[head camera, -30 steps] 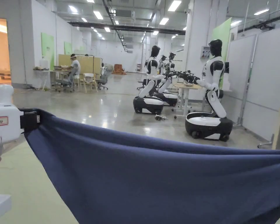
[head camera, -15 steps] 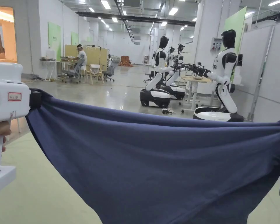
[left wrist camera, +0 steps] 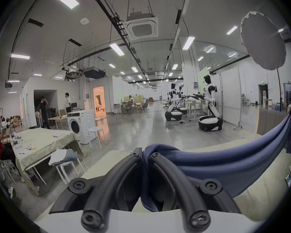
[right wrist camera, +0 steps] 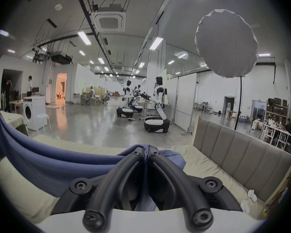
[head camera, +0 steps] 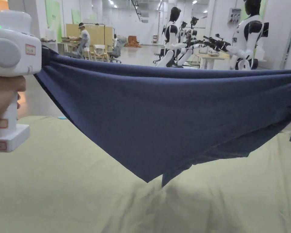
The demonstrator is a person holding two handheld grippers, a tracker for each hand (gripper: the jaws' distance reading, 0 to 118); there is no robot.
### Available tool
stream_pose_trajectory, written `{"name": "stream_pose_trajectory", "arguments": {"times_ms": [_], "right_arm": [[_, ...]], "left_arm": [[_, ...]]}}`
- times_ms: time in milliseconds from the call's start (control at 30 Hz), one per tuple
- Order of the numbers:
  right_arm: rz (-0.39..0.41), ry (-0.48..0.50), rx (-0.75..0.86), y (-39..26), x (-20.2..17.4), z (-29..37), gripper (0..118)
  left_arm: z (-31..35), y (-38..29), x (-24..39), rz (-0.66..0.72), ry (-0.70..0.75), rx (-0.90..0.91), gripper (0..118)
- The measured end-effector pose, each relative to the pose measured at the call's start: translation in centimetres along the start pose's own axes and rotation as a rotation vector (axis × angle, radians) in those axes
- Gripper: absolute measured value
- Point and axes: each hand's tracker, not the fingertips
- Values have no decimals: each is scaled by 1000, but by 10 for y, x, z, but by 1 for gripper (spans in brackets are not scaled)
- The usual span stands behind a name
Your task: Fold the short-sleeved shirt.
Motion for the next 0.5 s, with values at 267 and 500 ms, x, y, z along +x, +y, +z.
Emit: {"name": "stream_pose_trajectory", "arguments": {"times_ms": [267,500], "right_arm": [[67,34,-197,-138,-6,-51,5],[74,79,-358,-236,-8,-6,5]], "left_arm": [[-33,-143,38,-55,-50,-210,3],[-2,-247,42,28,-61,-382,3]]}}
